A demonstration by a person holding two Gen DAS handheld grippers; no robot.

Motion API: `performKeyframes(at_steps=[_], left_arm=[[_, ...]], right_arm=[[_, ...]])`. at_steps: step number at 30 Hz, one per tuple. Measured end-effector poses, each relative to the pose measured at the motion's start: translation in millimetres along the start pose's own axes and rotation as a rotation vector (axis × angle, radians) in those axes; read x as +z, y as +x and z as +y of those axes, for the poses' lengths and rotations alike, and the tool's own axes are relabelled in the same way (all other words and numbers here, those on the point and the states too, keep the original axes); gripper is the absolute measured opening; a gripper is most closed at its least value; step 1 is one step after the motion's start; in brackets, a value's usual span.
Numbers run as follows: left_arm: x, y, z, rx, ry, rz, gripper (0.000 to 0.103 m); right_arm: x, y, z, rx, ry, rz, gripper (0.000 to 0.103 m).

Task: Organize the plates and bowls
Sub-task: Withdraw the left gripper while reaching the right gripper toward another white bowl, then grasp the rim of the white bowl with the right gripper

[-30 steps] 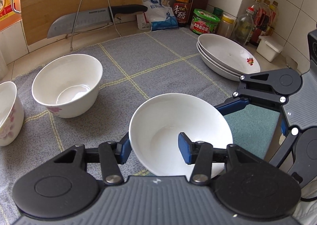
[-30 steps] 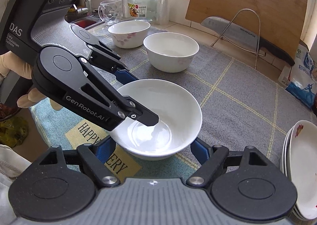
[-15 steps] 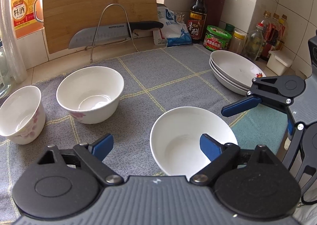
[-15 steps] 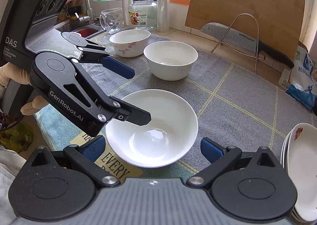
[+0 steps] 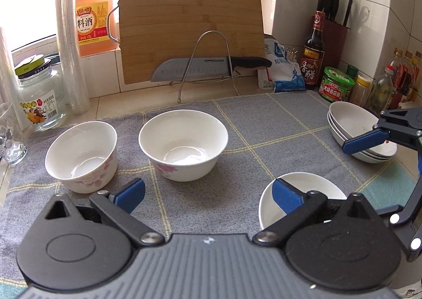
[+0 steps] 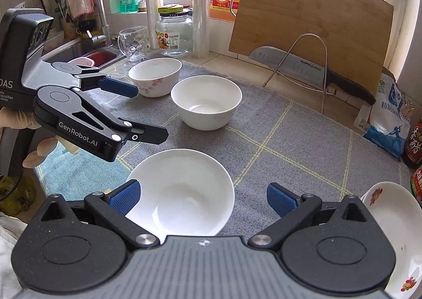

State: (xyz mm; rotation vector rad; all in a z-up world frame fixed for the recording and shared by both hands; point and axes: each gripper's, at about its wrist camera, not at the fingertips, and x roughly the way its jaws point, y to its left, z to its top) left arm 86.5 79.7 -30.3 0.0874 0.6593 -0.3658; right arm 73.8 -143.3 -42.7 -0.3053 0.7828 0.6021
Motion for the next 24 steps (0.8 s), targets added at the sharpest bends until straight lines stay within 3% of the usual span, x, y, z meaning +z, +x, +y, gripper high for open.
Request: performKeyframes(at_steps=[8, 17, 24], left_arm=[[-2, 14, 8, 0.085, 0.011, -0.011, 0.102], [-3, 40, 15, 0.087, 0.037, -0.007, 0.102], [-3, 57, 20, 0.063, 0.048, 0.005, 0.102]], right_arm=[[26, 16, -24, 0.019, 0.042, 0.014, 0.103], [58, 49, -37, 0.023, 0.056, 0.056, 0.103], [84, 70, -39, 0.077, 0.014, 0.084, 0.103]])
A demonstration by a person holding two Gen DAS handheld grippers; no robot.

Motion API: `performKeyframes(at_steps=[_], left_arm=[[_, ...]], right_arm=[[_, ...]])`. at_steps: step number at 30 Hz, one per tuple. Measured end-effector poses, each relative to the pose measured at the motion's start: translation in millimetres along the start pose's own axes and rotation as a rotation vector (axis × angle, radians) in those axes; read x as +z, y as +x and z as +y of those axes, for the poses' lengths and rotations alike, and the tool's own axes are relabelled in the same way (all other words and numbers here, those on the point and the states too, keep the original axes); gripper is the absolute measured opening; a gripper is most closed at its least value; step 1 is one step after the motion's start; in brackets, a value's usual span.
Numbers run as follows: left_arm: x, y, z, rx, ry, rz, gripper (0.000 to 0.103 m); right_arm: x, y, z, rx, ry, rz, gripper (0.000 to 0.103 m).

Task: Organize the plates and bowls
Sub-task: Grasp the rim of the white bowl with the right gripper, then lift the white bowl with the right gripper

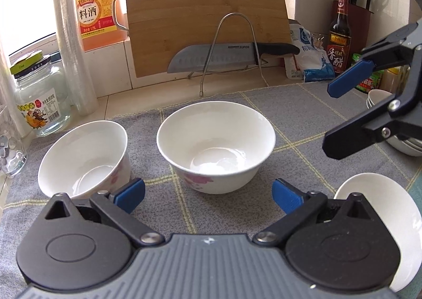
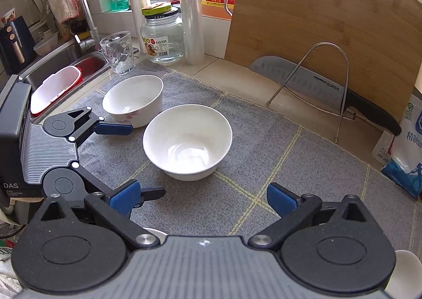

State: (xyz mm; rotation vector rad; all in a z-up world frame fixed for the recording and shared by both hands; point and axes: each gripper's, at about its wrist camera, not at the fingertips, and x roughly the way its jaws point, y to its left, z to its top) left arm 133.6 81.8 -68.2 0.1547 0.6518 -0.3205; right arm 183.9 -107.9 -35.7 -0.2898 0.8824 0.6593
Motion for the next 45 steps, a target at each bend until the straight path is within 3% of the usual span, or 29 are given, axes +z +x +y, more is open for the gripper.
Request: performKeyframes(at_steps=[14, 26, 42, 45], left_arm=[[4, 16, -4, -0.029, 0.065, -0.018, 0.102], [9, 22, -1, -0.057, 0.055, -0.045, 0.099], [10, 22, 5, -0.07, 0.051, -0.062, 0.095], [9, 22, 5, -0.072, 0.053, -0.065, 0.095]], right_arm=[[28, 47, -8, 0.054, -0.019, 0.084, 0.103], [44, 81, -18, 0.142, 0.044, 0.096, 0.103], [50, 95, -21, 0.176, 0.087, 0.08, 0.083], [50, 96, -20, 0.176, 0.088, 0.081, 0.083]])
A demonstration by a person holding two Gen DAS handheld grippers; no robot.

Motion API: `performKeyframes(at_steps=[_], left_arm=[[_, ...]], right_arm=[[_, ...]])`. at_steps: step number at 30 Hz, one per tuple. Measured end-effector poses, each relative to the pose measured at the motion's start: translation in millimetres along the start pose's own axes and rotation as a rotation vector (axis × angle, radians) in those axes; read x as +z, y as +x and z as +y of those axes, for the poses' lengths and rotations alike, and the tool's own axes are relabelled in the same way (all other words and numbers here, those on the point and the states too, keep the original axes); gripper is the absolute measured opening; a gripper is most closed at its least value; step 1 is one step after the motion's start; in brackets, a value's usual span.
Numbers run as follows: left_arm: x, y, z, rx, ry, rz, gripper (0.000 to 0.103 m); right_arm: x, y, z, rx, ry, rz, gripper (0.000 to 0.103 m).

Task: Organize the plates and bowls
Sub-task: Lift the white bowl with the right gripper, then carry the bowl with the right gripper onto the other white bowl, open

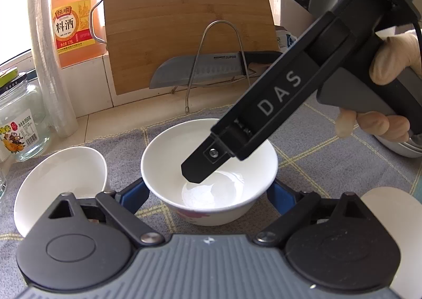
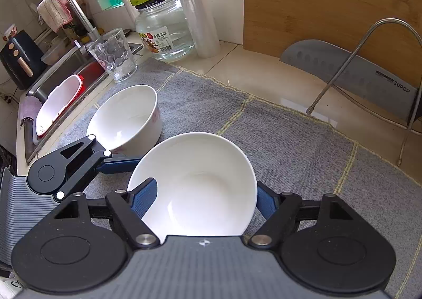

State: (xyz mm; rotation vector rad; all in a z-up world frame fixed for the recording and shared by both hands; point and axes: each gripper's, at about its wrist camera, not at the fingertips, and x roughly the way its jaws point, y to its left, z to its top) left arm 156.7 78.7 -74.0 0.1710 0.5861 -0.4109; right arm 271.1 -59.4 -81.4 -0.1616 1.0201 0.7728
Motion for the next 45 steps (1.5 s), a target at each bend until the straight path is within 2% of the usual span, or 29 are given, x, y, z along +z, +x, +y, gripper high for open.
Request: performKeyframes(at_steps=[8, 20, 39, 45], left_arm=[[5, -4, -2, -0.003, 0.009, 0.007, 0.095], [23, -39, -18, -0.029, 0.038, 0.005, 0.095], [12, -103, -61, -0.065, 0.087, 0.015, 0.095], [7, -115, -74, -0.101, 0.091, 0.023, 0.095]], right_arm=[[0, -7, 2, 0.002, 0.015, -0.003, 0.083], [-12, -47, 14, 0.011, 0.016, -0.041, 0.083], [-70, -104, 53, 0.01, -0.018, -0.092, 0.083], [-89, -120, 61, 0.004, -0.018, -0.094, 0.083]])
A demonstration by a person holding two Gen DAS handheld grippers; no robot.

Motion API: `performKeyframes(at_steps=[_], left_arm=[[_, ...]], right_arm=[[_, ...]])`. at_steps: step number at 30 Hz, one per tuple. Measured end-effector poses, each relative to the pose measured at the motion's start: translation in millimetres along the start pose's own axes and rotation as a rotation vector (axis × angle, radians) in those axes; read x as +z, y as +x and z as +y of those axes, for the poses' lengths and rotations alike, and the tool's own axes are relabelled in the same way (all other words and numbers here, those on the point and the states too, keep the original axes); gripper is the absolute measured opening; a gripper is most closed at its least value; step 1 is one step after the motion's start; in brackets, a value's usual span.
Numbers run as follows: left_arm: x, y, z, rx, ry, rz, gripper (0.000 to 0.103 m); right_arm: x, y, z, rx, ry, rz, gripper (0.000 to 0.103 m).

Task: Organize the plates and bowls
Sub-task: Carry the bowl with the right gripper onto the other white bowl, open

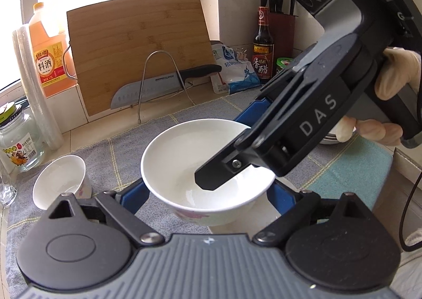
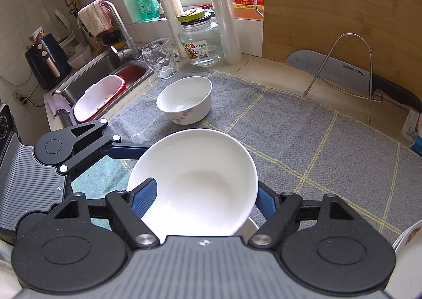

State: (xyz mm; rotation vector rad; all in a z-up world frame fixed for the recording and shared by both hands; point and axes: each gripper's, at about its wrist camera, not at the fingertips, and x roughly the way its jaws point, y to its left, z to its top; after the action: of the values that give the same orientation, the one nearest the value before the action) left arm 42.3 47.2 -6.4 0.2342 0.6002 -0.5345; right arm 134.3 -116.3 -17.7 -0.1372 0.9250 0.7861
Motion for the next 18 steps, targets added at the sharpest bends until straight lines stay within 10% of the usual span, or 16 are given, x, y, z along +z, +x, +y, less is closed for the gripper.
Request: performKeyframes(at_steps=[18], left_arm=[[-11, 11, -20, -0.114, 0.023, 0.074, 0.095]], right_arm=[[-40, -12, -7, -0.021, 0.096, 0.023, 0.083]])
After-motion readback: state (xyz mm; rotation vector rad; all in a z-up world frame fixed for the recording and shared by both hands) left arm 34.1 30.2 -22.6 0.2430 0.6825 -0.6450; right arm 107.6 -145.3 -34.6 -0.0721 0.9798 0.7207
